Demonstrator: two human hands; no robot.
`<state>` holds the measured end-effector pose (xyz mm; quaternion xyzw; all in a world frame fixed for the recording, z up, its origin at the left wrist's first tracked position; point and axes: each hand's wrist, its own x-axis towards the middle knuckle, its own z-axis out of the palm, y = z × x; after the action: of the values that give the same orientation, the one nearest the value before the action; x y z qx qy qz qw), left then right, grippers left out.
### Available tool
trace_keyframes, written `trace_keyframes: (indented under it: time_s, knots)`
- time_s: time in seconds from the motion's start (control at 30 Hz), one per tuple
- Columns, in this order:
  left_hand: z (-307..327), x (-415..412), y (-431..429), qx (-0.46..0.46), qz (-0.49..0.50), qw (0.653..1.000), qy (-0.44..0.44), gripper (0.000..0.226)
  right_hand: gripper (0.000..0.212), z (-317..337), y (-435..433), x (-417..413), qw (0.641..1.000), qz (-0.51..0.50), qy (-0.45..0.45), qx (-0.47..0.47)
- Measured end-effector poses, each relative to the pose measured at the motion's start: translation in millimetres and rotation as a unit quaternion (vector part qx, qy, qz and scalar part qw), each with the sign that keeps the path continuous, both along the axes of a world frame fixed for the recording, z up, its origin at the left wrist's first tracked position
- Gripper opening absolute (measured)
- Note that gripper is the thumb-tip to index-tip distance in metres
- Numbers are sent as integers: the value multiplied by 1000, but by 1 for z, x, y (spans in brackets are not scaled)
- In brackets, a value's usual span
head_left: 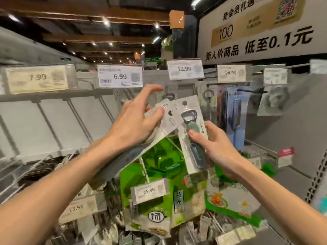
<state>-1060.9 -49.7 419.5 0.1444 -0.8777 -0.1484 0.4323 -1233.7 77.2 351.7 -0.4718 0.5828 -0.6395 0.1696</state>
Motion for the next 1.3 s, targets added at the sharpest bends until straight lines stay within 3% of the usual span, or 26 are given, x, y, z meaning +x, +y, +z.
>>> trace_keyframes:
  time_s: [0.23, 0.6, 1.03, 1.3]
  knots:
    - [25, -10, 28, -102, 126, 980, -113, 67, 20, 10, -16, -24, 997, 28, 30, -61]
    - [69, -20, 33, -175, 239, 941, -165, 84, 18, 31, -35, -34, 995, 58, 44, -68]
    - [64, -27, 33, -180, 253, 933, -183, 90, 38, 31, -87, -43, 997, 9, 79, 14]
    - [65, -22, 32, -160, 217, 946, -180, 90, 65, 29, -90, -38, 993, -12, 98, 68]
